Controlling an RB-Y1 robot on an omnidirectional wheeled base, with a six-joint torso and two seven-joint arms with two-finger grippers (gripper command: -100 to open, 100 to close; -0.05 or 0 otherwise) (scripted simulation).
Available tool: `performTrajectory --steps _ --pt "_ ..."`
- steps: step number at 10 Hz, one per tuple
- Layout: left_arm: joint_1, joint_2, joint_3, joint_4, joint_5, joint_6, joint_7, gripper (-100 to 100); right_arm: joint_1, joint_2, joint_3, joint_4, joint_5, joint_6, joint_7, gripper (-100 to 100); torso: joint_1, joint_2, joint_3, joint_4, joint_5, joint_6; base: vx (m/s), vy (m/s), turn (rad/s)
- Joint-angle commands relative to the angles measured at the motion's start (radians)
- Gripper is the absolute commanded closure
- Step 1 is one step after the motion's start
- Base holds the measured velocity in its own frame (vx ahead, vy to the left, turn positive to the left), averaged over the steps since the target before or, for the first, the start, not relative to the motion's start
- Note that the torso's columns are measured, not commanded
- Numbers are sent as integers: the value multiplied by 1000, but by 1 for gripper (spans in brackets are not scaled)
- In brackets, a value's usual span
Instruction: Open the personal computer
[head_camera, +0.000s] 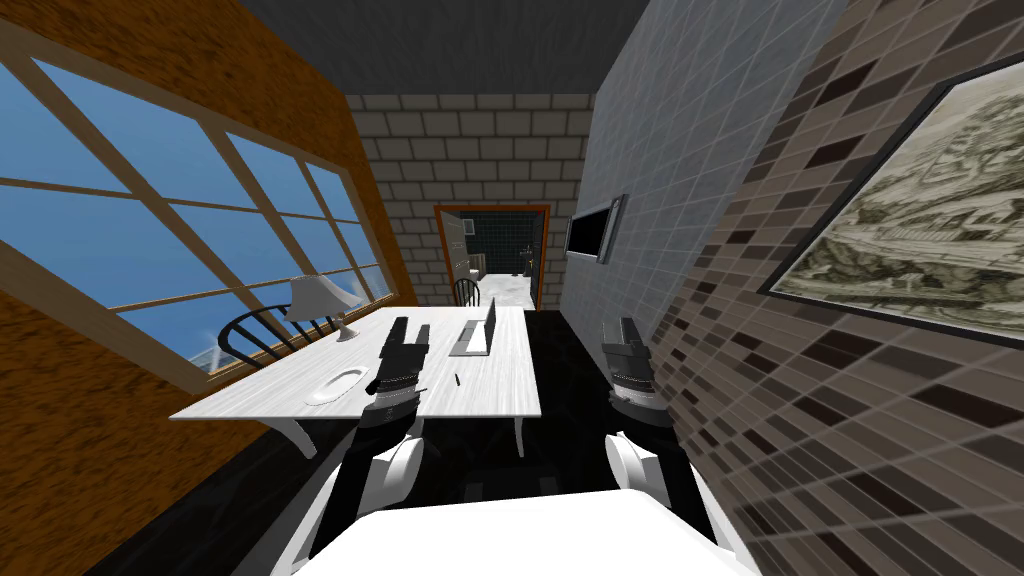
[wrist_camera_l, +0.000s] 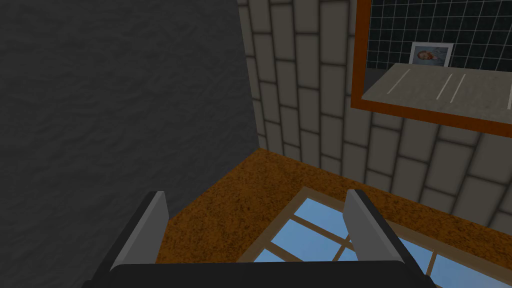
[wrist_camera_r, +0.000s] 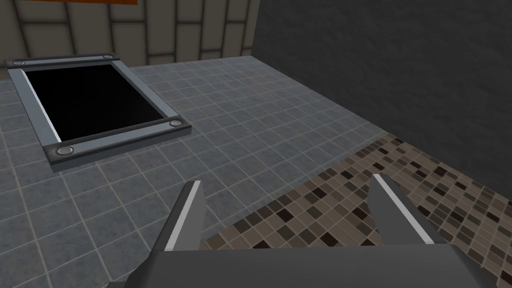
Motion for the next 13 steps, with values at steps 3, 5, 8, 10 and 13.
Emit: performTrajectory --steps 3,5,8,10,13 --pt "0 0 0 0 0 0 0 0 0 0 0 0 0 0 0 0 0 175 -351 176 0 0 0 0 0" --pt "0 0 0 0 0 0 0 0 0 0 0 0 0 0 0 0 0 322 -644 322 0 0 0 0 0" --pt "0 0 0 0 0 0 0 0 0 0 0 0 0 0 0 0 0 544 -1087 544 0 0 0 0 0" --pt "-6 33 6 8 1 7 0 -100 0 0 0 0 0 0 0 0 0 691 -1382 691 0 0 1 0 -14" --pt "-27 106 30 40 4 35 -1 -100 0 0 0 0 0 0 0 0 0 737 -1475 737 0 0 -16 2 -64"
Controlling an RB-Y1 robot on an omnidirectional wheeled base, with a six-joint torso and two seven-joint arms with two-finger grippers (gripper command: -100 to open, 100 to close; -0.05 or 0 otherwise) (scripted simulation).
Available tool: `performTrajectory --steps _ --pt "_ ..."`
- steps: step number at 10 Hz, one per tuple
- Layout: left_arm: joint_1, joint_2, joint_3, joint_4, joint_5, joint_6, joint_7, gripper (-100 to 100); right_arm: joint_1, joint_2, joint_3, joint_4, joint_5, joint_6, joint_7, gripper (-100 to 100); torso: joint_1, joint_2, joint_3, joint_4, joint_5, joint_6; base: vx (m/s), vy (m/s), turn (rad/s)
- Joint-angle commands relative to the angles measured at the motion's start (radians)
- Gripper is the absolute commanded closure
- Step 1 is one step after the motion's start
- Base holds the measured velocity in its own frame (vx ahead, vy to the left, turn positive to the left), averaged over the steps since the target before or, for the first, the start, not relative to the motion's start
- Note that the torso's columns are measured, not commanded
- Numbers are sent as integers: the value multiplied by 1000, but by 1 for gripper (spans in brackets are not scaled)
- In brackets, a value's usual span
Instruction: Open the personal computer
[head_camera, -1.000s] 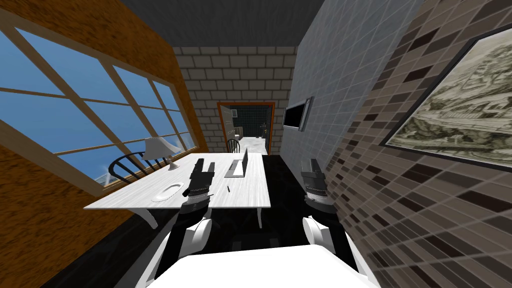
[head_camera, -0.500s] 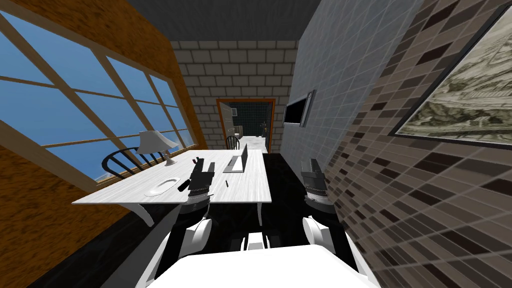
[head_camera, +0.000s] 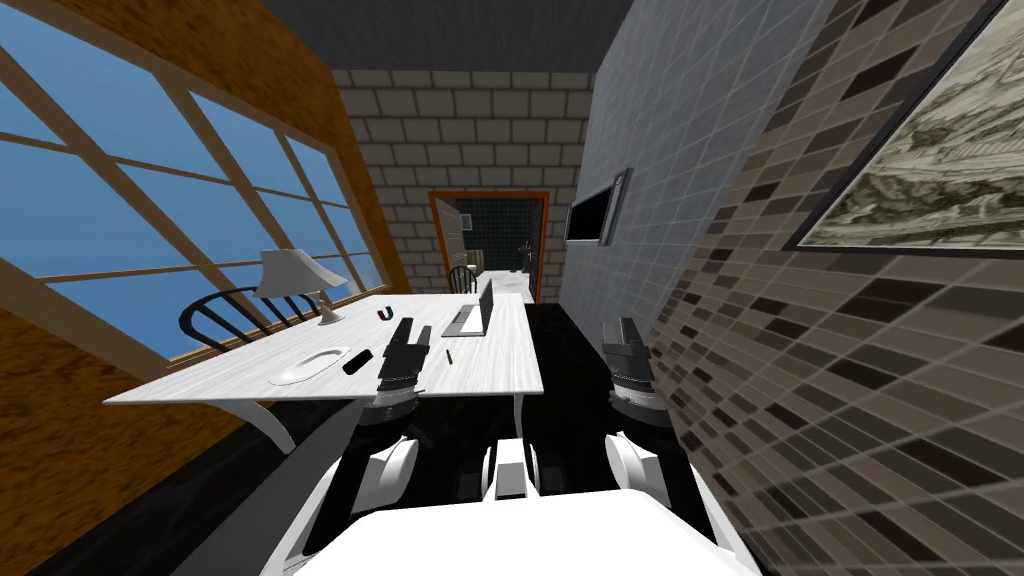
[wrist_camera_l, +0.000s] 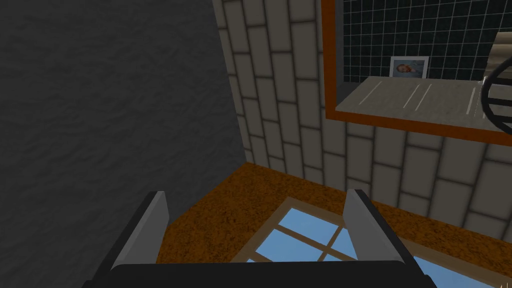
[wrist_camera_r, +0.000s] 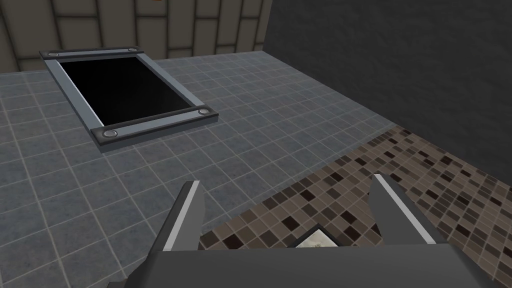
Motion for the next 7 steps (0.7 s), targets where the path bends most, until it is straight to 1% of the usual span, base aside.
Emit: performTrajectory --steps 1,4,7 --pt "-25 62 29 35 5 31 1 -100 0 0 0 0 0 0 0 0 0 1 -1 1 0 0 -27 3 -69" --pt "-63 123 74 89 14 78 -1 -100 0 0 0 0 0 0 0 0 0 1 -1 1 0 0 -31 12 -99" --pt "-108 176 130 154 25 133 -3 -100 0 0 0 0 0 0 0 0 -1 1 -1 1 0 0 -42 16 -132"
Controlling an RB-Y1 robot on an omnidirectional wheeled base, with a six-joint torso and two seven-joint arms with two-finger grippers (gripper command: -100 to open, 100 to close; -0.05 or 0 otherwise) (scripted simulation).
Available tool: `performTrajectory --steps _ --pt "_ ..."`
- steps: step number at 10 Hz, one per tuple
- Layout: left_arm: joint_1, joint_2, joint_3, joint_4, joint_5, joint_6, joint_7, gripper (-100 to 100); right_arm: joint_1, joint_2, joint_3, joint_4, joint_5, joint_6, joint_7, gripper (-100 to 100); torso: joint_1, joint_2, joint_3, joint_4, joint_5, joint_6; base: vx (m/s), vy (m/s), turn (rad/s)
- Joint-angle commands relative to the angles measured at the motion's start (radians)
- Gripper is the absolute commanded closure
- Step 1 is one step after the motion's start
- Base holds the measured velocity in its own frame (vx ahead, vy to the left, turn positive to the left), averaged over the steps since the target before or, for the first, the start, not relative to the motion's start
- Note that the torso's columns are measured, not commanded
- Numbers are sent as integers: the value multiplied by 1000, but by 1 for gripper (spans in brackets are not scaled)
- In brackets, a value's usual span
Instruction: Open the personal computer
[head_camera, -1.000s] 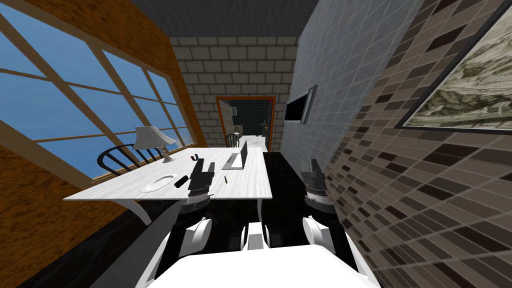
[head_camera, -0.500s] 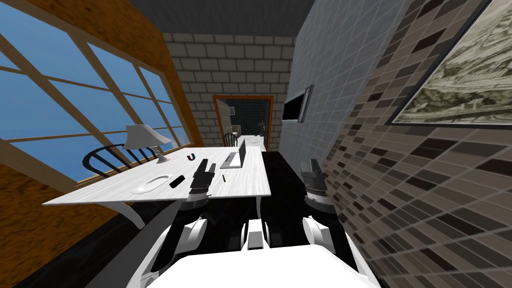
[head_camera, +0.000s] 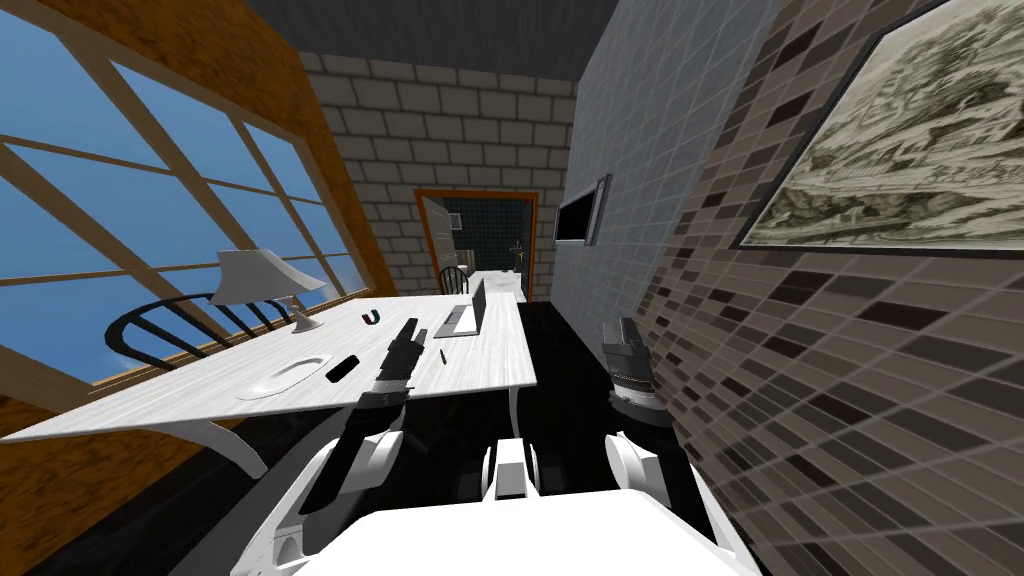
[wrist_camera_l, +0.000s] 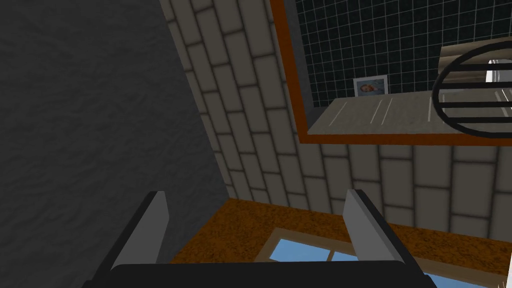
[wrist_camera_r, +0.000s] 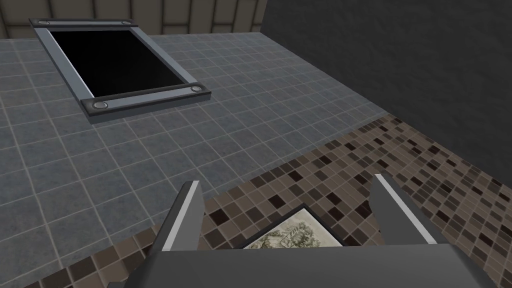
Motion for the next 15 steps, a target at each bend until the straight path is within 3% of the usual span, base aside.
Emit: performTrajectory --steps 1,8,15 --pt "-41 45 53 61 11 52 -2 -100 0 0 0 0 0 0 0 0 0 0 0 0 0 0 -47 20 -138" --pt "-162 138 198 213 29 219 -12 -100 0 0 0 0 0 0 0 0 0 0 0 0 0 0 -39 1 -160" --pt "-281 209 305 333 4 424 -29 -100 0 0 0 0 0 0 0 0 -1 -1 -1 0 0 0 -2 -48 -171"
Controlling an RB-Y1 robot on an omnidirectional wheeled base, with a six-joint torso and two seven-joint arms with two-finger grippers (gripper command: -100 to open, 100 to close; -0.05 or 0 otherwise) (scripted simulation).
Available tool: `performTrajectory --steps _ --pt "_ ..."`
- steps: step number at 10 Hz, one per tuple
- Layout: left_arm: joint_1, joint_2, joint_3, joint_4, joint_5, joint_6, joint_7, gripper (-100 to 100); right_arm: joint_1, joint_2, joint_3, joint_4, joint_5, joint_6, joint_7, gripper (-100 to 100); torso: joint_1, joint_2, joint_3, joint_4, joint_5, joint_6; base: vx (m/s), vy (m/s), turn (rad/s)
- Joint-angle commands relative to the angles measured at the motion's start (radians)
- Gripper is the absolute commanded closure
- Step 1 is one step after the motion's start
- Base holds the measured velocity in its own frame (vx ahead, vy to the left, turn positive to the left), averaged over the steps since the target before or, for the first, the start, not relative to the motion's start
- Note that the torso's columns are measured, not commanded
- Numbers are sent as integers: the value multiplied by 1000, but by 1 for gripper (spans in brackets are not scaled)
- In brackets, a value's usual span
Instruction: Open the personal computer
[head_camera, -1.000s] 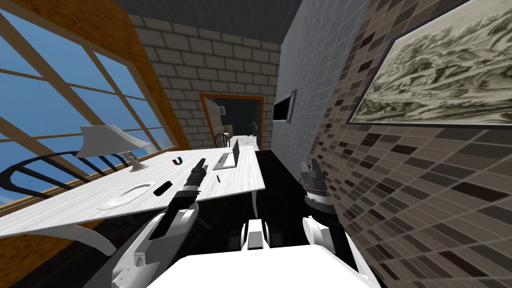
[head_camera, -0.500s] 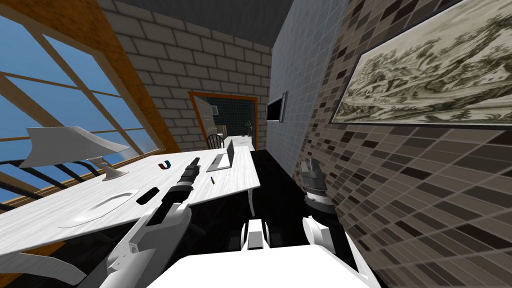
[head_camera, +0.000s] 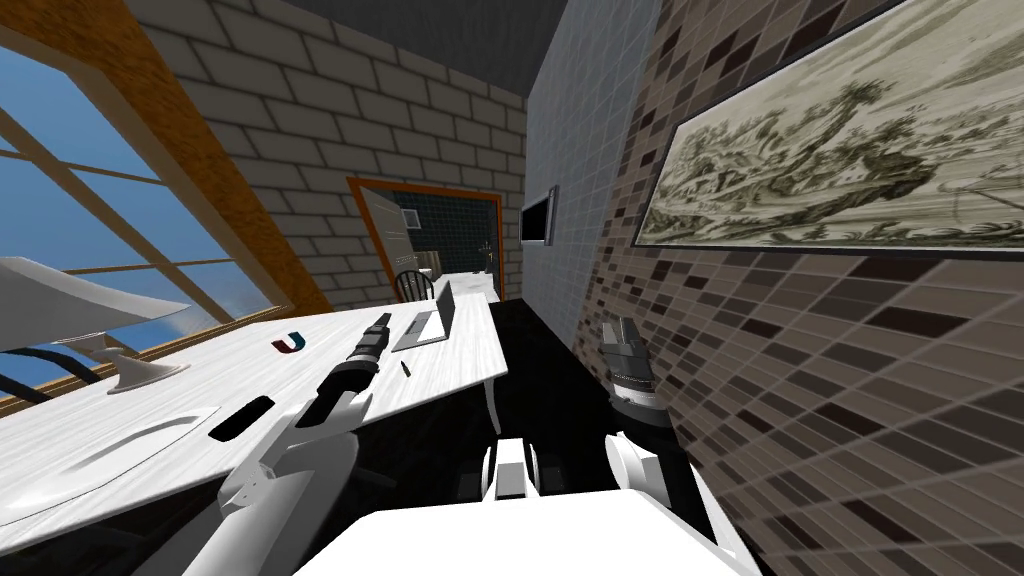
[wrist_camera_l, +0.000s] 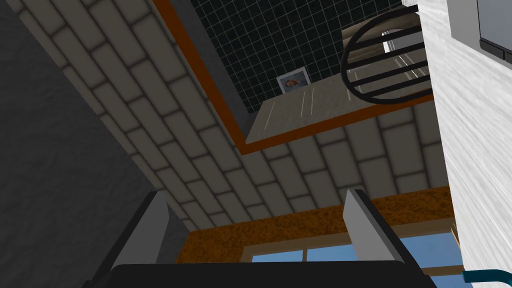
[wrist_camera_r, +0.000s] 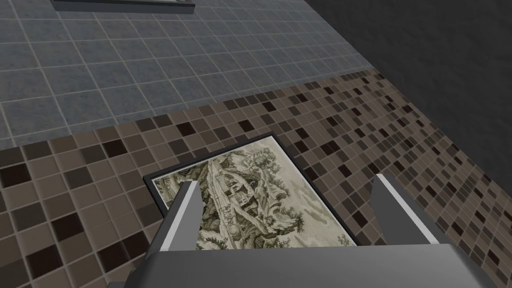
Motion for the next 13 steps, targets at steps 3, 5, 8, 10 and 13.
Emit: performTrajectory --steps 3,5,8,10,13 --pt "-51 34 44 52 -20 120 -7 -100 0 0 0 0 0 0 0 0 3 1 1 0 1 0 17 -48 -103" --pt "-81 46 63 73 -35 176 -13 -100 0 0 0 0 0 0 0 0 0 0 0 0 0 0 34 -66 -168" --pt "-119 62 86 97 -58 268 -22 -100 0 0 0 0 0 0 0 0 1 0 0 0 0 0 50 -73 -152" --pt "-141 71 99 108 -71 317 -28 -100 0 0 0 0 0 0 0 0 1 1 1 0 0 0 45 -66 -109" --pt "-165 85 116 120 -86 373 -34 -100 0 0 0 0 0 0 0 0 2 1 1 0 0 0 35 -51 -105"
